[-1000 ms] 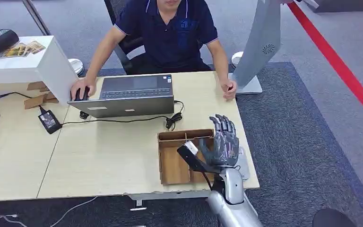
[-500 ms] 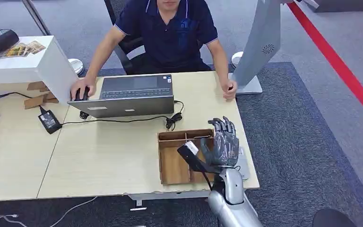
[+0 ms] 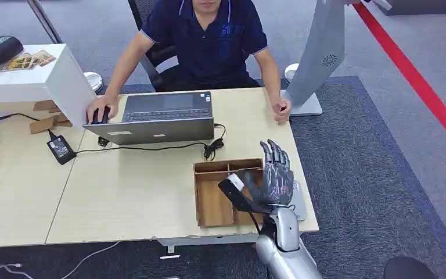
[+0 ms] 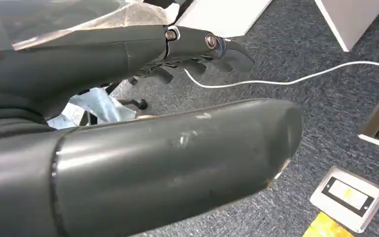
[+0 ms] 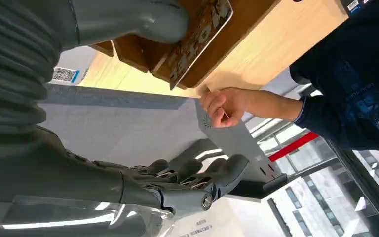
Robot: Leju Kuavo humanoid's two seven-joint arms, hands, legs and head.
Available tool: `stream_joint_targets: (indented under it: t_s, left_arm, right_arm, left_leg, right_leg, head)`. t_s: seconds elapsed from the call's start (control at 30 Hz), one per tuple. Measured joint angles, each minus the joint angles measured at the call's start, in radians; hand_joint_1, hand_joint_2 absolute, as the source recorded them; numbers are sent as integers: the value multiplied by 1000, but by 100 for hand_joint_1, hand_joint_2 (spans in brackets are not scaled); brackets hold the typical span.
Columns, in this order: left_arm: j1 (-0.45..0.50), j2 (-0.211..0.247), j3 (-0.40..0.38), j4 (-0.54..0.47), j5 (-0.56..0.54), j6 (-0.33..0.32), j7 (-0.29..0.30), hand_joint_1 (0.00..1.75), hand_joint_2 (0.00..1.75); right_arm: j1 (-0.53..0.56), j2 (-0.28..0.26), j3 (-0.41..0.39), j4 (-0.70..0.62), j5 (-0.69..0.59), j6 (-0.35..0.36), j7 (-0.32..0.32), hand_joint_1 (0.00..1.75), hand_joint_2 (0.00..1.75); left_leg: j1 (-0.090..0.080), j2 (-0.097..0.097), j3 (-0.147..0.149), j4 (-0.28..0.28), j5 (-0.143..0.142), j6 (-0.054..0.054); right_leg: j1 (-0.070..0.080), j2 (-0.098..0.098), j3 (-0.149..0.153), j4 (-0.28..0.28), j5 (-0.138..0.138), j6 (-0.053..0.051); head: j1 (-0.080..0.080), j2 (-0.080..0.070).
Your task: Pass the card to the sensor for recognition and then transmit it.
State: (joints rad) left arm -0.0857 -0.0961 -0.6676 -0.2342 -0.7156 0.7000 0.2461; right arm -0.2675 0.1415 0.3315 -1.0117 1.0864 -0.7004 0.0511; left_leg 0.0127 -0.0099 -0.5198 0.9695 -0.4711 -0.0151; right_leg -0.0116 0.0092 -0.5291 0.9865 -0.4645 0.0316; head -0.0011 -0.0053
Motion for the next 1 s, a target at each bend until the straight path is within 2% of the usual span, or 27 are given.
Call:
stream_joint_targets:
  t_s: [0.17,0.3,0.37,0.5,0.53,0.8,0.83,1.0]
  left_arm:
    - [0,0,0,0,2,0,0,0,0]
    - [0,0,0,0,3,0,-1,0,0]
    - [0,0,0,0,3,0,-2,0,0]
    - [0,0,0,0,3,0,-2,0,0]
    - [-1,0,0,0,3,0,-2,0,0]
    - [-1,0,0,0,2,0,-1,0,0]
    - [-1,0,0,0,2,0,-1,0,0]
    - [-1,0,0,0,0,0,-2,0,0]
  right_arm:
    - [0,0,0,2,0,0,0,30,175]
    - [0,-1,0,7,0,0,1,40,175]
    - [0,-1,0,8,0,0,0,35,175]
    - [0,-1,0,8,0,0,1,40,175]
    - [0,-1,0,8,0,0,1,35,175]
    - [0,-2,0,9,0,0,1,37,175]
    - [0,-2,0,9,0,0,1,47,175]
    - [0,-2,0,9,0,0,1,44,175]
  left_leg:
    - [0,0,0,0,0,0]
    - [0,0,0,0,0,0]
    - [0,0,0,0,0,0]
    - [0,0,0,0,0,0]
    - [0,0,0,0,0,0]
    - [0,0,0,0,0,0]
    - [0,0,0,0,0,0]
    - [0,0,0,0,0,0]
  right_leg:
    - [0,0,0,0,0,0]
    - [0,0,0,0,0,0]
    - [0,0,0,0,0,0]
    - [0,0,0,0,0,0]
    - [0,0,0,0,0,0]
    - [0,0,0,0,0,0]
    - [0,0,0,0,0,0]
    - [0,0,0,0,0,0]
  head:
    - [0,0]
    - [0,0]
    - [0,0]
    - [0,0]
    - [0,0]
    - [0,0]
    - [0,0]
    - [0,0]
